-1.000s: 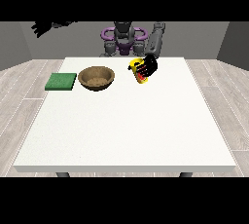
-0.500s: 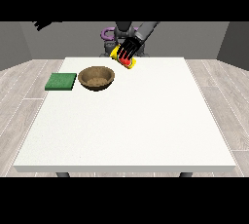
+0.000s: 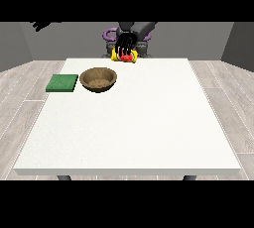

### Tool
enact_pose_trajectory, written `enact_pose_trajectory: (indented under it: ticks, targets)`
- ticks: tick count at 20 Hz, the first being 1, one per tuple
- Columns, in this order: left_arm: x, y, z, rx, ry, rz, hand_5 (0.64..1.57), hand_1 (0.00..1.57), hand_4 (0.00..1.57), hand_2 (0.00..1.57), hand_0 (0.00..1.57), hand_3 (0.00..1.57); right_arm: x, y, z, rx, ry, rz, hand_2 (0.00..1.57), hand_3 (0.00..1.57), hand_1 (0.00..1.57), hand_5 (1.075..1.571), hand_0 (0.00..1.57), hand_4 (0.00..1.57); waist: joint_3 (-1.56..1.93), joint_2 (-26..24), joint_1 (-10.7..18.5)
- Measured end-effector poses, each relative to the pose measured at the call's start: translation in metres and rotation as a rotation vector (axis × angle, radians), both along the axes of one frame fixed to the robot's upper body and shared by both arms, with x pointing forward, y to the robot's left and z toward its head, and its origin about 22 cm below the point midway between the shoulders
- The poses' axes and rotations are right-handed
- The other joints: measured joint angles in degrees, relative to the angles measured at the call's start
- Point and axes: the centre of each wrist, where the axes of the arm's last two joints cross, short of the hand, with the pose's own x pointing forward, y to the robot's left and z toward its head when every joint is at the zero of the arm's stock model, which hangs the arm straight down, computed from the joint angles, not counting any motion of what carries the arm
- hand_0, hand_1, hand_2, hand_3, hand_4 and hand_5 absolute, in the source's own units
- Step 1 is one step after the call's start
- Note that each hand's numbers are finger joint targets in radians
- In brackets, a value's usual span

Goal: Pick the cup and pour the ball into the bowl, then pick the bowl and place it on the pad

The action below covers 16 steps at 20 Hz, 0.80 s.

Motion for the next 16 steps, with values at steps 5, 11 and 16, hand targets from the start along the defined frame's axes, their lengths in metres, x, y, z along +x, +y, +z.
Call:
enact_pose_trajectory:
  ticks: [5, 11, 16]
  targets:
    - [-0.001, -0.009, 0.005, 0.143, 0.002, 0.001, 1.547, 0.0, 0.8, 1.57, 0.0, 1.35, -0.011, -0.012, -0.013, -0.006, 0.031, -0.027, 0.0, 0.24, 0.0, 1.57, 0.0, 0.44, -0.04, -1.35, 1.92]
    - [0.007, -0.012, 0.022, 0.279, -0.059, 0.025, 1.541, 0.89, 0.56, 1.57, 0.89, 1.52, -0.011, -0.011, -0.017, 0.011, 0.025, -0.039, 0.0, 0.43, 0.0, 1.571, 0.0, 0.43, -0.08, -0.07, 2.75]
    - [0.006, -0.02, 0.025, 0.377, -0.095, 0.01, 1.55, 0.0, 0.55, 0.72, 0.0, 1.5, -0.006, 0.0, -0.017, 0.019, -0.011, -0.028, 0.0, 0.4, 0.0, 1.57, 0.0, 0.45, -0.07, 2.05, 2.64]
